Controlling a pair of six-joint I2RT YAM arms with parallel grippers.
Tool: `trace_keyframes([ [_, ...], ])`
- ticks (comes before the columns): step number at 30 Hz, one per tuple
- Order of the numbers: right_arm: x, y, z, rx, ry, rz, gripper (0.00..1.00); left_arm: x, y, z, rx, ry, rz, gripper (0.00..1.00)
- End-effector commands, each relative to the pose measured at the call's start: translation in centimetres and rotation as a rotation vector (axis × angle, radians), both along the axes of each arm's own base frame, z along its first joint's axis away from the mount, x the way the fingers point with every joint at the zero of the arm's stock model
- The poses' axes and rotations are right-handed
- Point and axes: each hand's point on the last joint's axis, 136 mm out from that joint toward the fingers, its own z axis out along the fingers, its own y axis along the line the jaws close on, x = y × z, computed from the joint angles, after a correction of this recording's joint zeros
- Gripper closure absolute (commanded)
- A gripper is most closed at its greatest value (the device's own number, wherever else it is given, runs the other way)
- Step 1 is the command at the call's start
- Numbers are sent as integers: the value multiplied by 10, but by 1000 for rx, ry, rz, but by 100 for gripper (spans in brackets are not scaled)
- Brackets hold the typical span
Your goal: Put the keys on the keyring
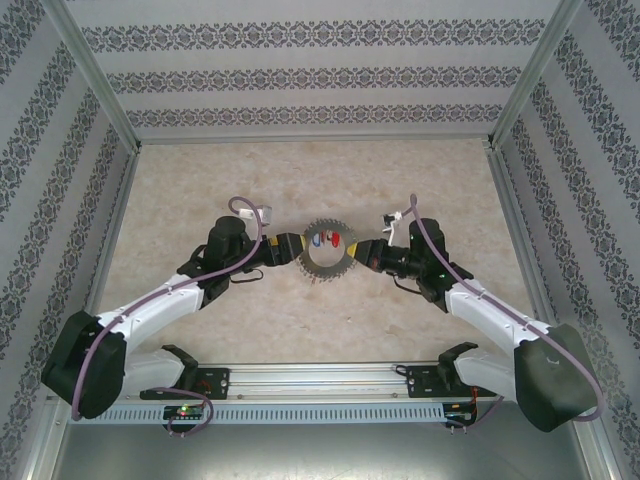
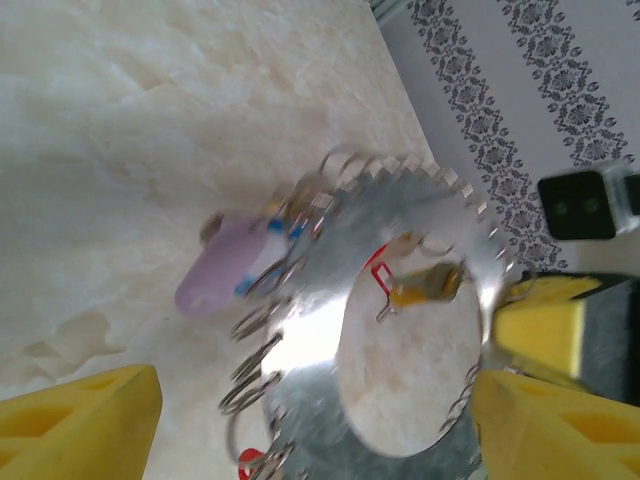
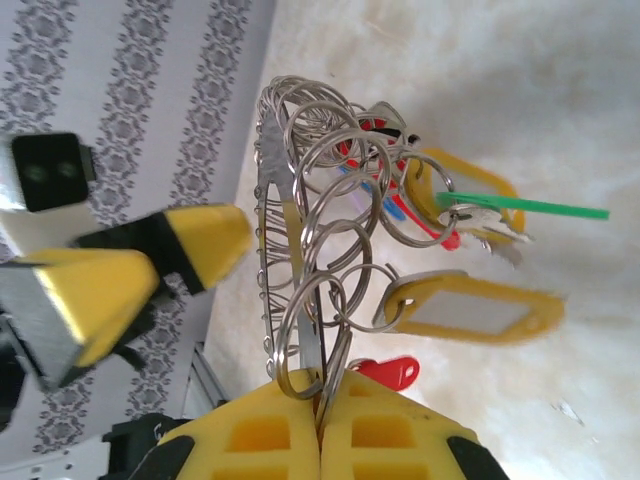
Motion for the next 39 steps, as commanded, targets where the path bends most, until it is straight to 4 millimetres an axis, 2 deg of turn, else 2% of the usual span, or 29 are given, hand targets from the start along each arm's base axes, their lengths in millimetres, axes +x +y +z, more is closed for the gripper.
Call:
trace_keyframes([
  [1,8,9,51,92,-105,42,100,4,-4,6,-52,33,-13,19],
  [6,13,14,70,118,-134,58,100,13,-7,19,-115,16,-1,20],
  [8,14,15,74,124,-141,66,100,17,-12,30,-157,-3,-19,24],
  [13,16,16,80,133,-151,70,100,21,-29,65,-251,-40,-112,48],
  [19,19,14,87,141,-167,60,100,20,-27,93,-297,-104,-117,74],
  [21,20,13,90,145,-172,60,100,19,-26,102,-304,-129,-121,80],
  [23,19,13,93,144,-188,67,96,15,-25,113,-302,-175,-136,84],
  [26,20,11,98,127,-230,63,91,14,-23,127,-284,-244,-142,100],
  [30,22,7,109,107,-287,46,80,14,-26,150,-277,-326,-173,100],
  [37,24,-21,137,21,-433,-64,45,12,-29,205,-323,-495,-231,100],
  [39,26,-35,140,-36,-487,-139,44,11,-30,216,-320,-531,-258,100],
])
